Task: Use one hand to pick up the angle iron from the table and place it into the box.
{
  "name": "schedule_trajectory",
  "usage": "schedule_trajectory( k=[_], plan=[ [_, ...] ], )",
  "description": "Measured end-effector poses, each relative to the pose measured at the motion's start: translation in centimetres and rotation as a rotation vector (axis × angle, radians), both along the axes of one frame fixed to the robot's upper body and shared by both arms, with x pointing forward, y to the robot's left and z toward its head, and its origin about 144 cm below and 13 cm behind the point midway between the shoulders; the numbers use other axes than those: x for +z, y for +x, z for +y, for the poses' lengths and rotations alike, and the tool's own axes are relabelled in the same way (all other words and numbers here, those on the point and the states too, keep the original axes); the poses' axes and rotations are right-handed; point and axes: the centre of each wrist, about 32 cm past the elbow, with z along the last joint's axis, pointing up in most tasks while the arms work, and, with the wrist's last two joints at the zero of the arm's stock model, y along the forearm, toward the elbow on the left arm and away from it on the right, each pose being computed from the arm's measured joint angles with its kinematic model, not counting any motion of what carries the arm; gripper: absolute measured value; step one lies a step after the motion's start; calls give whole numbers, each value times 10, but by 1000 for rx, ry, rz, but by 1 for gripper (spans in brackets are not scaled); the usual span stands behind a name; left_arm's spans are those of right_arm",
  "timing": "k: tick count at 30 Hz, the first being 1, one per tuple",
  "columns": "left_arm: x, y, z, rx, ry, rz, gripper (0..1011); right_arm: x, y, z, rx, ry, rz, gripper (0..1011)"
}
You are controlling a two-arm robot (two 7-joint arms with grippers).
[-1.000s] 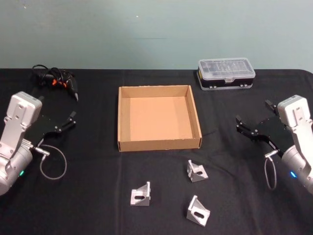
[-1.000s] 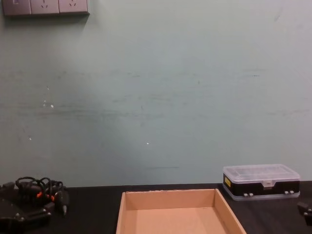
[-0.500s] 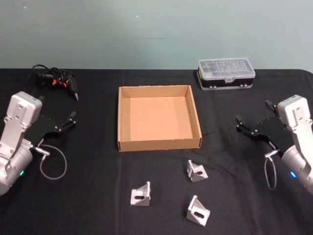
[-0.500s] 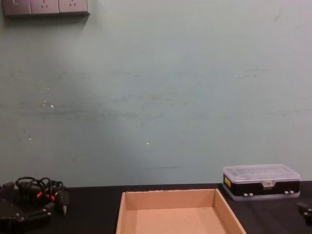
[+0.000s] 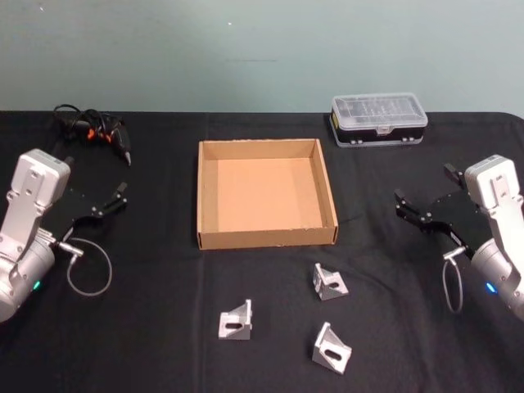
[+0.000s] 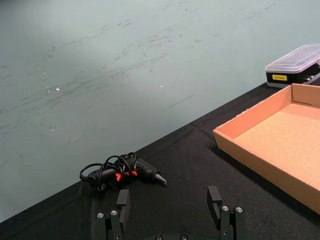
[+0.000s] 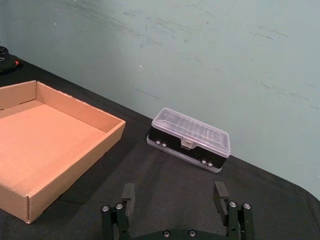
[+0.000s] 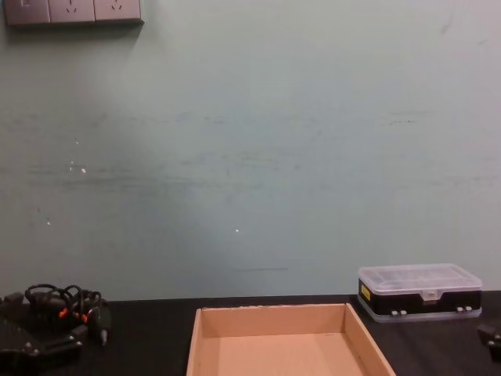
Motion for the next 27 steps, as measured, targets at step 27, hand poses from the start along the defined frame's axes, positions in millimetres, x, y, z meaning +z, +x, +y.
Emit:
schedule_trajectory(
  k=[27],
  plan=[
    [0, 0, 0, 0, 0, 0, 1011, 77, -47, -6, 276, 48, 52, 1000]
  ],
)
